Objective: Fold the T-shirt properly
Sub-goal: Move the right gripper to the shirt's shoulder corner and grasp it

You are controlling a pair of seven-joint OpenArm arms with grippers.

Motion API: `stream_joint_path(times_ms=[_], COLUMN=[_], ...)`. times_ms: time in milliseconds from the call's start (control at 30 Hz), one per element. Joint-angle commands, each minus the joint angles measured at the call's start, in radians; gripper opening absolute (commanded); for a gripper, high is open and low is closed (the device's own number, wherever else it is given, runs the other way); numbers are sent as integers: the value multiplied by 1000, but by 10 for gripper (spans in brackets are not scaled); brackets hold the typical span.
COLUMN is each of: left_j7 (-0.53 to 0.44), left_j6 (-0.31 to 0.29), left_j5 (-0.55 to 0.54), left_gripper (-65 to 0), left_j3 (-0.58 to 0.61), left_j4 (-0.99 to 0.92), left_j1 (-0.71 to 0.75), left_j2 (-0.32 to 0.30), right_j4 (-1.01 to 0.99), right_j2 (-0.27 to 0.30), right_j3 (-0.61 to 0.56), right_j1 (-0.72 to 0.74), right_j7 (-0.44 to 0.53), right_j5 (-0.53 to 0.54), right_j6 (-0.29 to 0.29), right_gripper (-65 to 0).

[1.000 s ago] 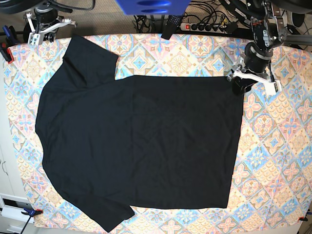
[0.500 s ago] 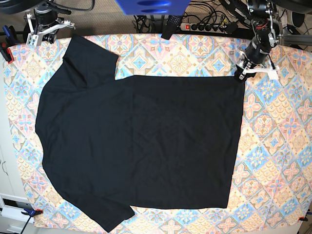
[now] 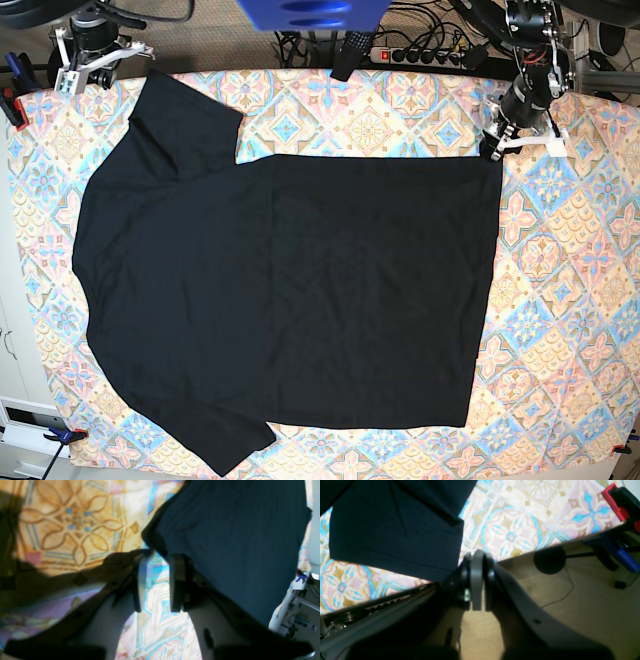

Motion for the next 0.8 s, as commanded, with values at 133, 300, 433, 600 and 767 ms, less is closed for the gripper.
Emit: stream_joint_path(times_ms=[133, 300, 433, 600, 767], left_j7=[1, 1, 1, 1, 68], left_j6=[-2, -2, -2, -2, -5], left_j5=[-10, -9, -9, -9, -10], left_gripper=[-482, -482, -482, -482, -562], left_j3=[-6, -4, -3, 0, 0], left_j4=[9, -25, -97, -112, -109], left_j1=[-13, -59, -102, -125, -147], left_j2=[8, 13, 13, 13, 13], right_j4=[20, 22, 22, 22, 22], right_j2=[7, 7, 5, 5, 5], right_j3=[3, 3, 6, 6, 6], right_j1=[-12, -11, -12, -12, -9], right_j7=[19, 19, 19, 19, -18], right_j5=[-2, -2, -1, -1, -1], right_j6=[-3, -3, -3, -3, -3], right_gripper=[-650, -650, -650, -650, -630])
